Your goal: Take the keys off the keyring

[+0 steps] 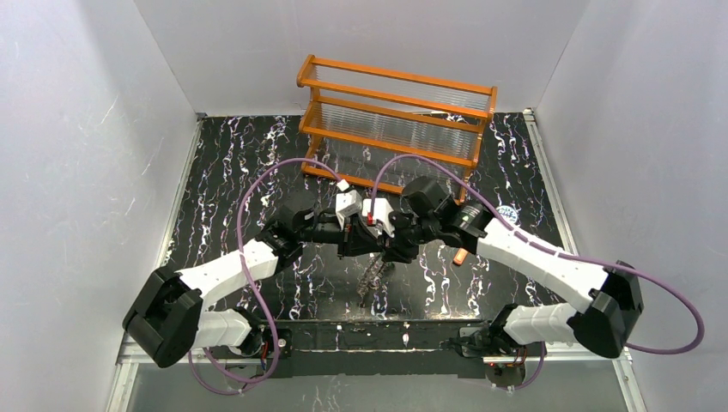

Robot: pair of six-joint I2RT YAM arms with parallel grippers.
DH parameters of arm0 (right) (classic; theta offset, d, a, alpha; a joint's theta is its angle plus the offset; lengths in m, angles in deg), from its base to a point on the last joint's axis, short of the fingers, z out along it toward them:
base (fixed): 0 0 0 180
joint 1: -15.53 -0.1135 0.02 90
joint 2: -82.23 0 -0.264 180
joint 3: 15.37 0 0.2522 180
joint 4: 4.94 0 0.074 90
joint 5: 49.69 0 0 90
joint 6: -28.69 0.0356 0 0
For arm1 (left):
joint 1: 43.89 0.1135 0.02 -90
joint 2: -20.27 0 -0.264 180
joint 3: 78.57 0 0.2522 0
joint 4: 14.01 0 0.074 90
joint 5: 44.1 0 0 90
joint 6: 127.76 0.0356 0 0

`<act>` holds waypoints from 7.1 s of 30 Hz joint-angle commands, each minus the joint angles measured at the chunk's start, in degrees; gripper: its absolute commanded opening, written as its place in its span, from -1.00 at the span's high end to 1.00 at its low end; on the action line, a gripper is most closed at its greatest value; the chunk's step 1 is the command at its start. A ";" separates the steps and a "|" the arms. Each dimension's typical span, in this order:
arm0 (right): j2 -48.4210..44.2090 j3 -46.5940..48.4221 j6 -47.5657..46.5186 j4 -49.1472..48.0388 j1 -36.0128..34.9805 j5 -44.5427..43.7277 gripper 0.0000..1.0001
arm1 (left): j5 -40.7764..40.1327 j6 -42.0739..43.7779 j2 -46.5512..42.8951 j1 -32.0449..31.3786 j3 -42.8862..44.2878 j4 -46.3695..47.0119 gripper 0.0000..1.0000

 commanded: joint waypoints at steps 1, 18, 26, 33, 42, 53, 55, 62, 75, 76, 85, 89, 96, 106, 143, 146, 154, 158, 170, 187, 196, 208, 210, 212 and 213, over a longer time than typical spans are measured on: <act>-7.48 -3.91 3.30 -14.35 -0.50 -4.74 0.08 | -1.40 -3.36 -3.76 0.03 -2.19 7.15 1.00; -34.05 -35.46 27.12 -49.80 -0.24 -18.93 -0.29 | -12.02 -16.97 -6.86 0.42 -9.82 28.88 1.00; -35.15 -41.70 27.21 -58.14 -0.21 -13.92 -0.31 | -7.54 -23.22 -4.40 3.03 -9.14 35.75 1.00; -39.56 -42.47 23.67 -56.24 -0.10 -16.79 -0.36 | 7.69 -28.37 -0.10 8.26 -2.71 36.74 1.00; -33.14 -37.46 18.83 -55.38 8.14 -8.82 -0.52 | 20.83 -30.67 3.30 9.52 3.03 36.60 1.00; -20.67 -32.83 23.83 -63.13 28.15 31.15 -0.28 | 25.38 -29.61 4.50 9.33 4.31 36.30 1.00; -18.30 -30.64 23.66 -62.12 28.16 35.90 -0.24 | 25.78 -29.18 4.71 8.90 4.67 36.22 1.00; -14.43 -27.32 20.60 -64.86 24.98 40.66 -0.29 | 27.40 -28.27 7.34 6.72 6.71 36.32 1.00; -8.17 -22.06 15.01 -61.73 18.01 47.67 -0.25 | 30.28 -28.20 10.07 4.69 10.94 36.39 1.00; -7.81 -21.90 14.97 -61.76 17.74 47.95 -0.25 | 30.29 -28.14 9.94 4.68 10.94 36.40 1.00; -5.59 -20.49 13.93 -60.92 15.35 47.64 -0.09 | 30.22 -27.53 9.28 4.33 10.56 36.34 1.00; -5.34 -20.10 14.38 -60.91 15.06 47.60 0.04 | 29.99 -27.10 9.18 4.33 9.94 36.40 1.00; -4.52 -19.41 13.52 -57.83 15.11 46.41 0.65 | 29.90 -26.61 7.38 4.33 9.10 36.48 1.00; -5.33 -19.81 12.24 -54.35 16.42 44.77 0.97 | 30.40 -25.34 2.25 4.99 5.54 36.59 1.00; -6.31 -18.92 16.36 -46.69 17.46 35.18 0.97 | -8.23 -26.61 -13.67 7.85 -13.87 33.68 0.37; -7.01 -18.22 16.41 -42.08 17.40 31.73 0.97 | -15.34 -21.48 -17.67 7.85 -13.02 21.22 0.24; -10.29 -17.79 19.26 -37.51 15.29 18.96 0.97 | -30.36 -6.67 -20.70 4.34 -1.29 -16.65 0.17; -11.38 -17.78 20.11 -36.91 13.52 14.76 0.97 | -33.87 -9.64 -21.05 0.27 -3.64 -15.65 0.19; -14.71 -21.23 25.11 -43.50 13.08 9.85 0.97 | -40.96 -28.45 -19.46 -6.19 -8.40 -7.17 0.16; -15.35 -26.88 29.46 -53.63 12.46 11.47 0.97 | -43.85 -40.69 -13.34 -6.92 -9.02 -0.09 0.34; -15.61 -27.98 29.30 -55.45 12.42 11.07 0.97 | -40.88 -40.83 -10.85 -7.25 -7.98 0.40 0.39; -16.88 -28.88 27.92 -55.50 12.42 10.25 0.97 | -39.55 -40.19 -9.42 -8.31 -7.33 1.67 0.63; -16.93 -28.90 27.54 -55.23 12.42 10.14 0.97 | -39.54 -40.30 -9.61 -8.37 -7.41 1.71 0.69; -16.94 -29.08 27.22 -55.02 12.42 9.96 0.97 | -39.44 -40.31 -9.71 -8.44 -7.46 1.82 0.81; -16.95 -29.12 27.10 -54.94 12.42 10.10 0.97 | -39.28 -40.15 -9.76 -8.46 -7.39 1.87 0.87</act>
